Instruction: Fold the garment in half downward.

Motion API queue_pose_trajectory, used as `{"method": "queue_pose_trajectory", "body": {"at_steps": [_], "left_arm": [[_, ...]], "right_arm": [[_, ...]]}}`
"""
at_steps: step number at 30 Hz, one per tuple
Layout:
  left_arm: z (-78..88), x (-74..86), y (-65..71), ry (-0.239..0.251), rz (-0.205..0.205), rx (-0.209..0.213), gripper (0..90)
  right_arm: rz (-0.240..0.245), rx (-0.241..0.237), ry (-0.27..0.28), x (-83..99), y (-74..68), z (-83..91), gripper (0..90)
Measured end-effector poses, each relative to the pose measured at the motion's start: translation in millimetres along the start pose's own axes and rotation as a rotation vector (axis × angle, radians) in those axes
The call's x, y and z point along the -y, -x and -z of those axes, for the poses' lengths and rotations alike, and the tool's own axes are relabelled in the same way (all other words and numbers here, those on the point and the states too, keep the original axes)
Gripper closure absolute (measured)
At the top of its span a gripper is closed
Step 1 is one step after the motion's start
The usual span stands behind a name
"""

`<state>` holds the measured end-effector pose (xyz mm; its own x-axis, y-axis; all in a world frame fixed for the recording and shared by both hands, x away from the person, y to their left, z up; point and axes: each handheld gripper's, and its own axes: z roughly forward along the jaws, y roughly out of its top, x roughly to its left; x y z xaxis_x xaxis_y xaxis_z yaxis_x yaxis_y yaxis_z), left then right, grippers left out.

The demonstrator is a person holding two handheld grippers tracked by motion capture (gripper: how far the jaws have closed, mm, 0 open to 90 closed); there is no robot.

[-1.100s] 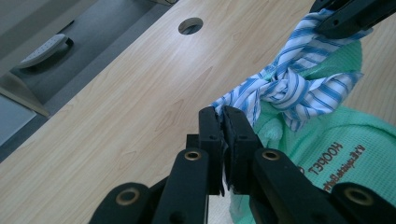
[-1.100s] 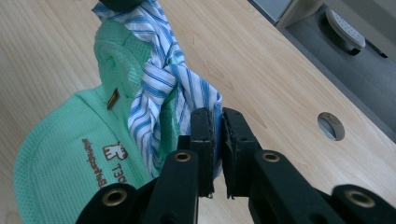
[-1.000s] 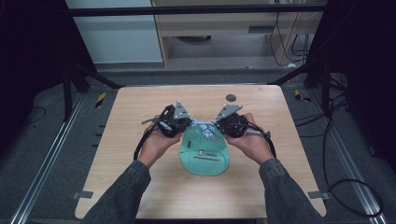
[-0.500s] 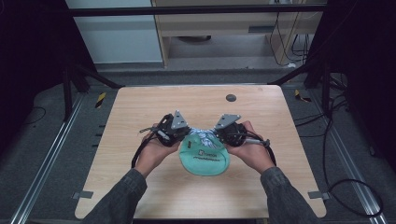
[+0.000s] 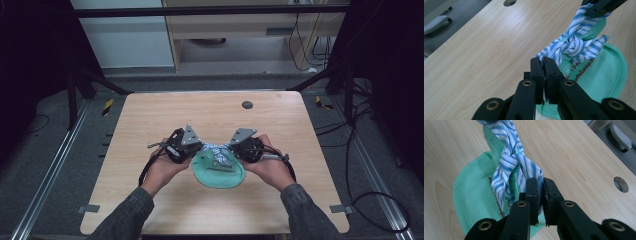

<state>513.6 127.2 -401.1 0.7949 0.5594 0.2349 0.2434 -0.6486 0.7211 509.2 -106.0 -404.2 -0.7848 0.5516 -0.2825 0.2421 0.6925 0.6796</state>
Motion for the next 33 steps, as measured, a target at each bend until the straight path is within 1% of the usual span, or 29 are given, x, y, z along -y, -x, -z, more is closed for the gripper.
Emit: {"method": "queue_pose_trajectory", "body": {"at_steps": [10,14,18,21,26,33], "left_arm": [[-0.2,8.4,6.0,-0.002,0.007,0.017,86.9],[-0.3,12.9,9.7,-0.006,0.001,0.023,86.9],[0.0,15.3,11.8,-0.006,0.006,0.03,86.8],[0.0,17.3,13.7,-0.01,0.002,0.032,86.9],[1.0,20.4,16.2,-0.003,0.01,0.036,86.8],[0.3,24.1,21.8,-0.008,0.002,0.048,86.8]], "right_arm": [[0.009,-0.014,-0.002,6.6,-7.7,-0.3,83.3],[0.018,-0.019,-0.005,9.1,-11.9,0.5,83.2],[0.02,-0.022,-0.004,11.2,-15.3,0.6,83.2],[0.022,-0.024,-0.005,12.5,-17.4,0.5,83.1],[0.021,-0.031,-0.002,16.2,-21.5,0.3,83.1],[0.024,-0.038,-0.01,21.7,-25.7,0.0,82.8]]}}
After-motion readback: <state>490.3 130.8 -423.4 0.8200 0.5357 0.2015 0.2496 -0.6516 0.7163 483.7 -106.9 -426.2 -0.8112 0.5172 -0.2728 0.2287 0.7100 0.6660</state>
